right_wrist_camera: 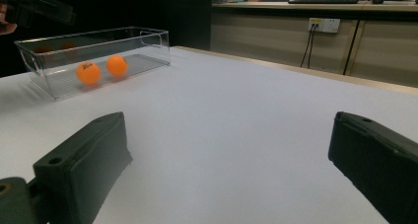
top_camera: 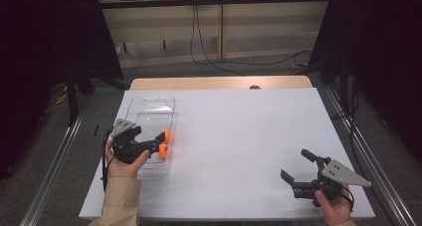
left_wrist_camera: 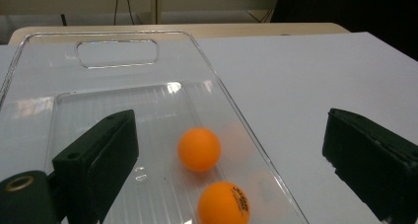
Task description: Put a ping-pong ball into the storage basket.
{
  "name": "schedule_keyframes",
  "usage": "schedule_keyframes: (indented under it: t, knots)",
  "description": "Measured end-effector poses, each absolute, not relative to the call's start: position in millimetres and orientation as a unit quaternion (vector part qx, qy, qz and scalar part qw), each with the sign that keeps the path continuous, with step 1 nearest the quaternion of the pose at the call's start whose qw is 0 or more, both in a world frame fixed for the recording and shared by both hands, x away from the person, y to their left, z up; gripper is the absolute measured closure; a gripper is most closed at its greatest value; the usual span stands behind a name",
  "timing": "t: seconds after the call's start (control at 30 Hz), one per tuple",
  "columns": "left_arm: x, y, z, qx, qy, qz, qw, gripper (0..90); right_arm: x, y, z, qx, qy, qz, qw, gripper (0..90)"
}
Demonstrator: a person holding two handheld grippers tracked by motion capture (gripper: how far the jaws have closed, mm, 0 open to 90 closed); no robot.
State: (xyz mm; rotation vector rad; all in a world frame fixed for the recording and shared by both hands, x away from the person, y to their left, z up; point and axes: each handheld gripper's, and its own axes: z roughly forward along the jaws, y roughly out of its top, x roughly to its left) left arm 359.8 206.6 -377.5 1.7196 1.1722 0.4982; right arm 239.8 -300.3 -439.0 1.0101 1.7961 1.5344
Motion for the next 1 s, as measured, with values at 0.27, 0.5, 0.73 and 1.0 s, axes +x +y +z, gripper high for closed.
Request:
schedule_keyframes:
  t: [0.27, 0.5, 0.73, 1.0]
  knots:
    - [345, 208, -387, 0.703, 0.461, 0.213, 0.497, 5.3, 240, -300, -439, 0.377, 0.672, 0.572, 0.282, 1.3]
    - [332, 213, -393, 0.699, 0.449, 0.214, 0.513, 4.7, 240, -300, -439, 0.377, 0.672, 0.572, 0.282, 1.3]
    - [320, 214, -402, 0.696, 0.439, 0.222, 0.523, 4.6, 240, -300, -440, 0.376, 0.673, 0.570, 0.283, 1.3]
    - [313, 215, -410, 0.689, 0.433, 0.217, 0.539, 4.6, 240, -300, -440, 0.377, 0.674, 0.569, 0.284, 1.3]
